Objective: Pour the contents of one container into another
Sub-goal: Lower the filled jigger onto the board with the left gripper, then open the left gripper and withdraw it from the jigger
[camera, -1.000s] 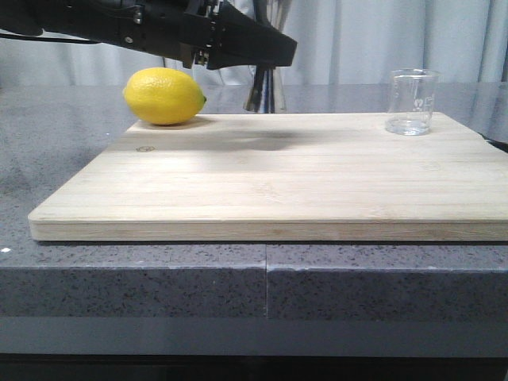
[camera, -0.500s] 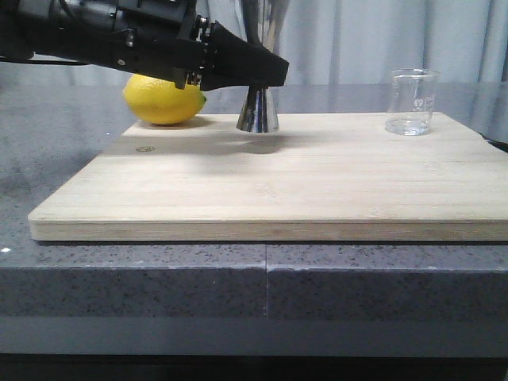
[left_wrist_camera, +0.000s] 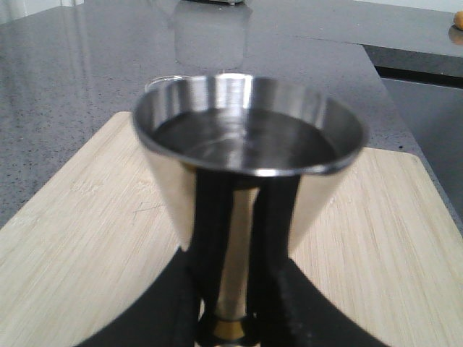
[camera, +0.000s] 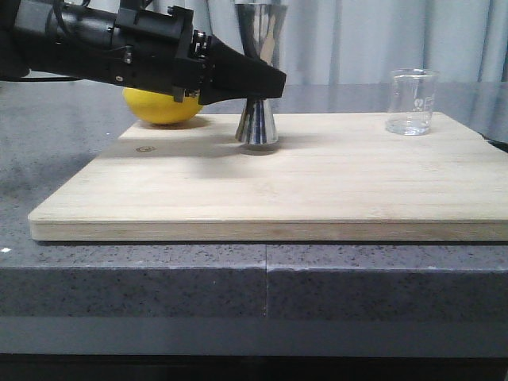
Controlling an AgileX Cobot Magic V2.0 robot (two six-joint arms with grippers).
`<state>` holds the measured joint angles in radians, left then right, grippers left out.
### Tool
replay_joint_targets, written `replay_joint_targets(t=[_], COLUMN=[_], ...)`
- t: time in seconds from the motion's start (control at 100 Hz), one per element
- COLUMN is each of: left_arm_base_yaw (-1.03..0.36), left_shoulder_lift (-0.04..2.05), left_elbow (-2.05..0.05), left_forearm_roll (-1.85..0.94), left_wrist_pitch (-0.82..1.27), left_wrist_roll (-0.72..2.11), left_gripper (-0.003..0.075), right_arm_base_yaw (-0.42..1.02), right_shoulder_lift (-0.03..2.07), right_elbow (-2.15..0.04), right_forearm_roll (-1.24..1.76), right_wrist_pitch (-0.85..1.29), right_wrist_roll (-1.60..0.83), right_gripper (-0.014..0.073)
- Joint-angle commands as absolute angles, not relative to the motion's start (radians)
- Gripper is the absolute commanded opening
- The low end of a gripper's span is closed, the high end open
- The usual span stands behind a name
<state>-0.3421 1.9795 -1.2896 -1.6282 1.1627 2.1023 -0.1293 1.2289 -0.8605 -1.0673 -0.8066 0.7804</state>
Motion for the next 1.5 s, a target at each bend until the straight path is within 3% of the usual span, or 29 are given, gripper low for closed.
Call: replay_joint_targets(t=[0.0, 1.34, 1.49], left_arm_base_yaw=[-0.339, -0.339, -0.339], left_shoulder_lift=[1.913, 1.913, 1.913], left_elbow=[-1.312, -1.265, -1.265], left_forearm_roll=[-1.710, -1.645, -1.638], left_wrist_pitch=[1.279, 1.272, 1.272], left_wrist_roll=[2.113, 2.142, 2.142], left_gripper=[-0.0021, -0.0020, 0.0029], right_arm_base_yaw=[-0.134, -0.134, -0.134], right_shoulder_lift=[1.200, 1.200, 1.200], right_elbow=[-0.884, -0.884, -0.884], right_forearm_roll=[-1.027, -1.027, -1.027], right_wrist_pitch=[-0.838, -0.857, -0.862], right_wrist_roll=[0.782, 0.784, 0.784], right_gripper=[0.0642, 0.0642, 0.0642])
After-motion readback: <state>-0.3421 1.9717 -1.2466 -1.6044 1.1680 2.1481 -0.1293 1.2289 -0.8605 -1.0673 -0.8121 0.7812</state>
